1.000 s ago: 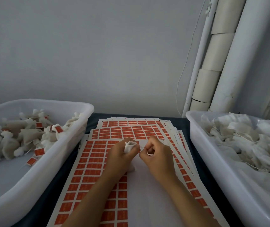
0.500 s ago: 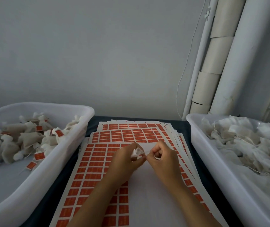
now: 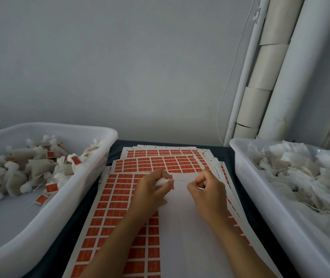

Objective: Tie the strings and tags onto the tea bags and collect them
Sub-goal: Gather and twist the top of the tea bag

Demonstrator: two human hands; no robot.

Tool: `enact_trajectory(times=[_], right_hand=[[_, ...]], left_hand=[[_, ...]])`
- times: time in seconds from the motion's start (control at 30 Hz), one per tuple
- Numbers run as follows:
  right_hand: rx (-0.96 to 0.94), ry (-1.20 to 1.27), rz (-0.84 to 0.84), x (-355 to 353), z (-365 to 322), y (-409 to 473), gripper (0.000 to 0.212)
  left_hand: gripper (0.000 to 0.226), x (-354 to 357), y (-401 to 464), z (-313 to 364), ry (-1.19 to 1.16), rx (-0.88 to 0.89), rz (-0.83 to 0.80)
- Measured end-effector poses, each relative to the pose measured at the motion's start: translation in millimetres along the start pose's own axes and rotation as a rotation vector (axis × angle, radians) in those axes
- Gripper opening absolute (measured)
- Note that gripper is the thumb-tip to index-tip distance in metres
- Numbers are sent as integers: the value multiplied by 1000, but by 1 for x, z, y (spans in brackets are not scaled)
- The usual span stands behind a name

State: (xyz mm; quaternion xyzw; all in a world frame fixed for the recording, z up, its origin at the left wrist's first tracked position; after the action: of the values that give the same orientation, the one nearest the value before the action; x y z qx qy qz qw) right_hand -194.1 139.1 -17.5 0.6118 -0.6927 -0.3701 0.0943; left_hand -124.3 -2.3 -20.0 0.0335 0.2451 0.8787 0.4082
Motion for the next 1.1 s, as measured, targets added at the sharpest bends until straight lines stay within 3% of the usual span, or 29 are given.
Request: enact_trajectory(times=[0.37, 0.5, 0.6, 0.7, 0.8, 0.93, 1.1], right_hand=[[100, -5, 90, -6, 6, 5, 28], [127, -29, -27, 6, 13, -2, 26], [58, -33, -101, 14, 11, -6, 21], [21, 37, -65, 11, 2, -8, 28], [-151, 69, -30, 3, -21, -11, 34], [-303, 63, -170, 10, -36, -18, 26], [-247, 74, -218, 16, -29, -19, 20]], left_hand=[[1, -9, 0, -4, -165, -104, 53], [7, -2, -3, -6, -46, -109, -25], [27, 0, -5, -6, -29, -108, -72], [34, -1, -6, -7, -30, -110, -73], [34, 1, -9, -8, -23, -98, -98], [32, 5, -11, -5, -48, -68, -149], [29, 2, -10, -5, -52, -53, -180]])
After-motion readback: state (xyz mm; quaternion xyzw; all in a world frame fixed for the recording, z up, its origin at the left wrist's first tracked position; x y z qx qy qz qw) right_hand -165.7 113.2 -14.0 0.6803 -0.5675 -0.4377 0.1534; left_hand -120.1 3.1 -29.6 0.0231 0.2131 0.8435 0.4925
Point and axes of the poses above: each hand's wrist, its own y-axis towards the middle knuckle, its own x-axis out of the palm, z = x × y, the point moved 5 cm from there along y, towards the middle knuckle, and after that the axes turned 13 degrees about z, right-handed, at the moved point
